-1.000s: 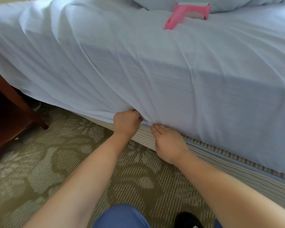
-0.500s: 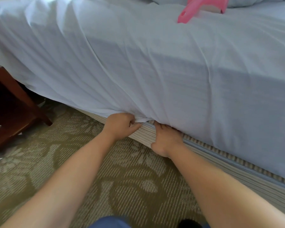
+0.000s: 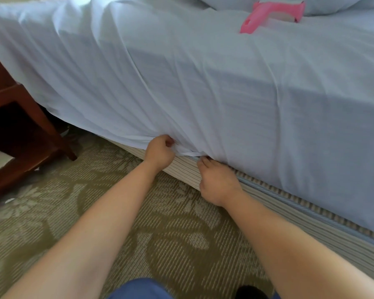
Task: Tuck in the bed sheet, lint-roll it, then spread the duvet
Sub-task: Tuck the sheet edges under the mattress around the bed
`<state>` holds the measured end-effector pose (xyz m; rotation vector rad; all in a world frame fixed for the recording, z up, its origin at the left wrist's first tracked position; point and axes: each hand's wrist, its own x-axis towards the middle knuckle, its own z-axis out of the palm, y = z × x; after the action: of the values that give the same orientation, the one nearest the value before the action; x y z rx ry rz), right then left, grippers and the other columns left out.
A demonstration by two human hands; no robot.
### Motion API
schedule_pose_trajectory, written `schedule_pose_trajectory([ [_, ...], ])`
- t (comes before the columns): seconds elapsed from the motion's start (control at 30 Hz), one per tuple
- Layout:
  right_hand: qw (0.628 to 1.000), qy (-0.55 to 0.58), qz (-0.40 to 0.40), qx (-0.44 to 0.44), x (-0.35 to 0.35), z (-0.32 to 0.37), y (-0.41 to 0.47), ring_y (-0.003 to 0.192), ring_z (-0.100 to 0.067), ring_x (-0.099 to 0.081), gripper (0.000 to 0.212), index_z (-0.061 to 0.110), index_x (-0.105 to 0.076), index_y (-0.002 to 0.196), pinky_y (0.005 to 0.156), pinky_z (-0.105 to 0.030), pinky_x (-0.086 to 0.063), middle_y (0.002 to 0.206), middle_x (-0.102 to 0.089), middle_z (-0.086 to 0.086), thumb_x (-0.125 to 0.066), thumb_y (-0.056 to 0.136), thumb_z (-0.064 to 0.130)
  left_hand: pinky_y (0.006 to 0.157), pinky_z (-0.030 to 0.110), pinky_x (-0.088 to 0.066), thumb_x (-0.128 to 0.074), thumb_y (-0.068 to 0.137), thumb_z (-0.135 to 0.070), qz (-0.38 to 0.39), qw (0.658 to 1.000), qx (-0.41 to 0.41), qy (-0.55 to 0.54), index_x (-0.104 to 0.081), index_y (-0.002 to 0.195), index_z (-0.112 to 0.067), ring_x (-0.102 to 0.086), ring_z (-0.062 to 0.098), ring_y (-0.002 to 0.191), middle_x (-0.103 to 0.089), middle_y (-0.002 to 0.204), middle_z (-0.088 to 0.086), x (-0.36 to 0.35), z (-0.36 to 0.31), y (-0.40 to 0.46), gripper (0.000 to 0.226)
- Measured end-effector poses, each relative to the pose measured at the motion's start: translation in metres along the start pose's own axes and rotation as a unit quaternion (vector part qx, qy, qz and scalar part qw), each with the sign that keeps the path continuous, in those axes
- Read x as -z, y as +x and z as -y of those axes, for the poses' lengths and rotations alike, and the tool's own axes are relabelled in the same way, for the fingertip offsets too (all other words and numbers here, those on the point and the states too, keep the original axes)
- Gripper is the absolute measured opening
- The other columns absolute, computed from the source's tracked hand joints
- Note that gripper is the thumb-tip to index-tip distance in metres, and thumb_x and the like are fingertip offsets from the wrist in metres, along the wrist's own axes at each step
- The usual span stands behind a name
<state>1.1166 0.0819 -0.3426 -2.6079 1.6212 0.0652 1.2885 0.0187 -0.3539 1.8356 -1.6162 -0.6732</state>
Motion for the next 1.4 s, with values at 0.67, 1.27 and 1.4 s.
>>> schedule_pose_trajectory([
  [0.67,0.998,0.068,-0.014,0.003,-0.005,-0.001,-0.004,0.145,-0.017,-0.017,0.038,0.009,-0.056,0.124,0.11,-0.029,-0.026,0.158,-0.023,-0.006,-0.046,0.089,0.02,0.065,0.017,-0.049,-0.07,0.08,0.006,-0.137,0.916,0.138,-0.351,-0.066,0.081,-0.003,-0.06,0.013,0.072,-0.064,0.075,0.003,-0.016,-0.015,-0.004,0.009],
  [1.27,0.994,0.102,-0.037,-0.025,-0.014,0.008,0.026,0.14,-0.022,-0.027,0.07,0.01,-0.013,0.153,0.114,-0.032,-0.022,0.156,-0.025,-0.008,-0.045,0.091,0.015,0.054,0.022,-0.039,-0.06,0.078,0.0,-0.12,0.931,0.189,-0.289,-0.046,0.081,-0.015,-0.049,0.011,0.071,-0.052,0.08,-0.001,-0.03,-0.012,0.017,0.022],
  [1.4,0.992,0.108,0.009,-0.057,-0.004,0.008,0.042,0.141,-0.022,-0.026,0.07,0.014,-0.015,0.153,0.11,-0.033,-0.028,0.156,-0.025,-0.003,-0.045,0.09,0.026,0.051,0.021,-0.036,-0.063,0.074,0.006,-0.073,0.921,0.18,-0.338,-0.049,0.077,-0.016,-0.054,0.019,0.074,-0.056,0.081,0.006,-0.026,0.0,0.014,0.026],
])
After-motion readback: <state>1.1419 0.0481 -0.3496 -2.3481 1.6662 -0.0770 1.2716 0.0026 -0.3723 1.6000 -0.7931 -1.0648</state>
